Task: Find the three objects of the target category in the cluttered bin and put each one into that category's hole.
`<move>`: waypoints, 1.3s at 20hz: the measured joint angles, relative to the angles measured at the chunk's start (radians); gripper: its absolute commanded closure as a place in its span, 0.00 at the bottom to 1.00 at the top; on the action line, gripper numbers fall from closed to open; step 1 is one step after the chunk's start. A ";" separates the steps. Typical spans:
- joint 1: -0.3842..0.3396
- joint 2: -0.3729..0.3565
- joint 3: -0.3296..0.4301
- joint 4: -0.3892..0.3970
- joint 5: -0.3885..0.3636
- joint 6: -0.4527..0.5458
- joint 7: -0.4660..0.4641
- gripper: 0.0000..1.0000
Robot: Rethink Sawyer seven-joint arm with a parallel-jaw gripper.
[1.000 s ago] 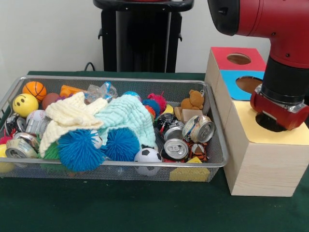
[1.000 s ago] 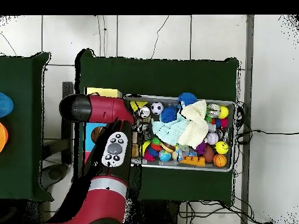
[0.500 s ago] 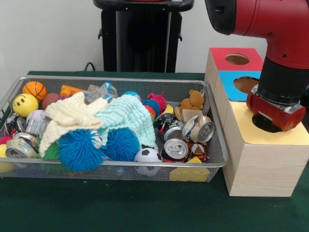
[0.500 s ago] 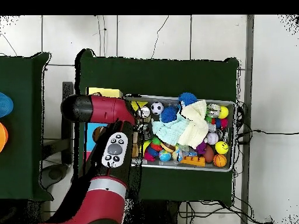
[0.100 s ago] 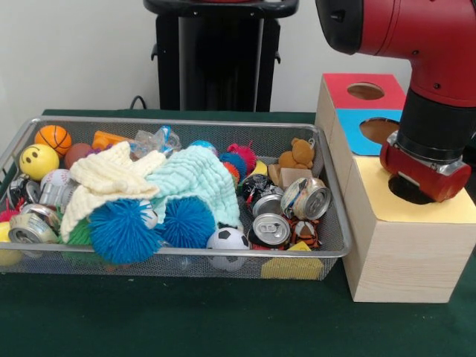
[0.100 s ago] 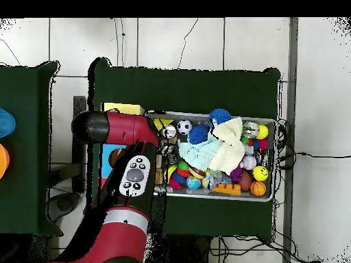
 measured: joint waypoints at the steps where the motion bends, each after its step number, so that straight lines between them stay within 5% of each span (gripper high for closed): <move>1: 0.000 0.000 0.000 0.000 0.000 0.000 0.000 1.00; 26: 0.000 -0.005 0.000 0.002 0.003 0.014 0.000 1.00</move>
